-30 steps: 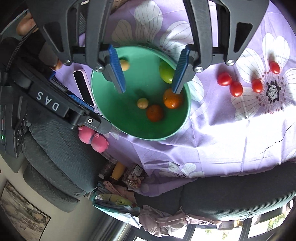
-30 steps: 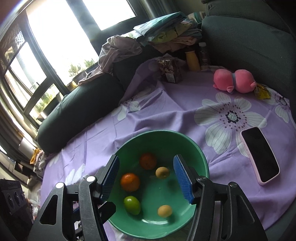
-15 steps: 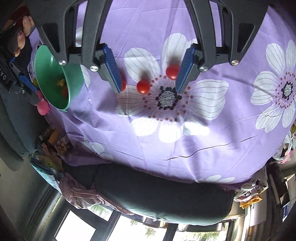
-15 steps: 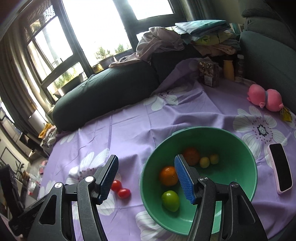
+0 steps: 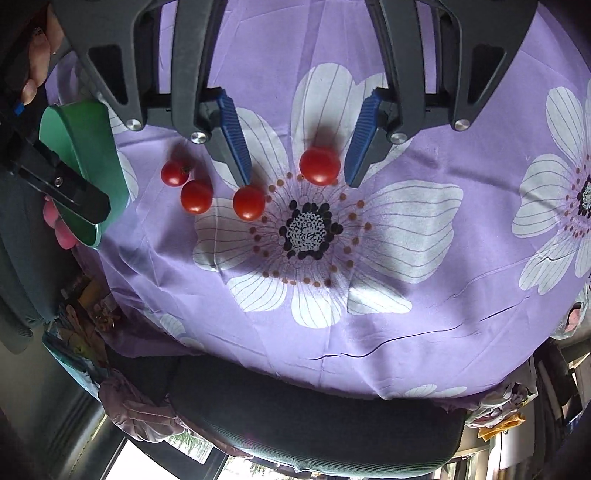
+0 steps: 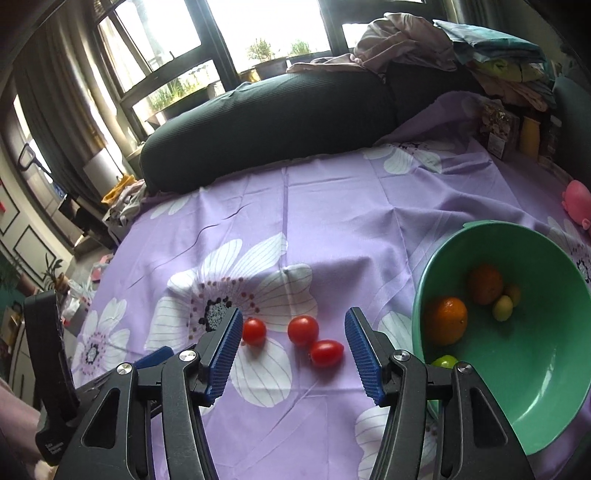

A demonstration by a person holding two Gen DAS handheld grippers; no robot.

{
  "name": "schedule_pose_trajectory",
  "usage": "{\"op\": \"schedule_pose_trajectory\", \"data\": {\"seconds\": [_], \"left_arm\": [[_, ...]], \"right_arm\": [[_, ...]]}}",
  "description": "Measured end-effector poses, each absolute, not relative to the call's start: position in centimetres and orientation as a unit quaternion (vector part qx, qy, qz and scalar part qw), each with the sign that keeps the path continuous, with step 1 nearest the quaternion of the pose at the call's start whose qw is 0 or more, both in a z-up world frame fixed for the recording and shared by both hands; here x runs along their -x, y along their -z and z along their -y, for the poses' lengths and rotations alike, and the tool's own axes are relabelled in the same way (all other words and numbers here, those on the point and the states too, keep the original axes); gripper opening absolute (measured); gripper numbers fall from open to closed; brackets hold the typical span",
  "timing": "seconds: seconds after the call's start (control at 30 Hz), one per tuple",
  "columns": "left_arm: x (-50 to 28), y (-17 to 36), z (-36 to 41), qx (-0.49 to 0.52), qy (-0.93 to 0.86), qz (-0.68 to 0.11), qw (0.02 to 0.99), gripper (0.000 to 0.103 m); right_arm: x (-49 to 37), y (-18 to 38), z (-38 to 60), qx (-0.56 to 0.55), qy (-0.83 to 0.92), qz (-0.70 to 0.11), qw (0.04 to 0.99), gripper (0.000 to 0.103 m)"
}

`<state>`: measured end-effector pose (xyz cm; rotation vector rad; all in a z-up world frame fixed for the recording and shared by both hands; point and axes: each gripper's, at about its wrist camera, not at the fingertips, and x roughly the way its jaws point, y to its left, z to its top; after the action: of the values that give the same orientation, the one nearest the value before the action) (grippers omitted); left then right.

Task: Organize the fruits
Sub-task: 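Move the right tool back to the red cherry tomatoes, then grasp a red cherry tomato with the right tool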

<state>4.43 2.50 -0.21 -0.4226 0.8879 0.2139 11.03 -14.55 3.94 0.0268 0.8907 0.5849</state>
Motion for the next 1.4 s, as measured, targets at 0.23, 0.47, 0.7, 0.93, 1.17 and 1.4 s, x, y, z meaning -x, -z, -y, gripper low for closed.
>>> {"op": "schedule_pose_trajectory", "data": {"seconds": [0.23,0.47,0.7,0.93,1.17,1.4], "left_arm": [[-5.1,2.0,-3.0,0.203,-0.102,-0.454,0.862,0.037],[-5.4,2.7,-3.5,0.213,-0.106,-0.468,0.851,0.037],[-5.8,3.5,-3.6,0.216,-0.102,-0.485,0.841,0.032],[-5.8,3.5,-3.5,0.211,-0.102,-0.484,0.843,0.032],[-5.8,3.5,-3.9,0.222,-0.112,-0.474,0.845,0.027],[-5.6,3.5,-3.6,0.22,-0.114,-0.472,0.846,0.027]], "right_arm": [[-11.1,-0.7,13.2,0.031,-0.263,-0.475,0.84,0.051],[-11.8,2.1,11.9,0.081,-0.229,-0.5,0.831,0.051],[-12.6,3.1,11.6,0.105,-0.203,-0.506,0.832,0.051],[-13.3,3.7,11.3,0.099,-0.208,-0.52,0.822,0.051],[-13.5,3.9,11.1,0.099,-0.208,-0.521,0.822,0.045],[-13.5,4.0,10.9,0.108,-0.2,-0.511,0.829,0.031]]}}
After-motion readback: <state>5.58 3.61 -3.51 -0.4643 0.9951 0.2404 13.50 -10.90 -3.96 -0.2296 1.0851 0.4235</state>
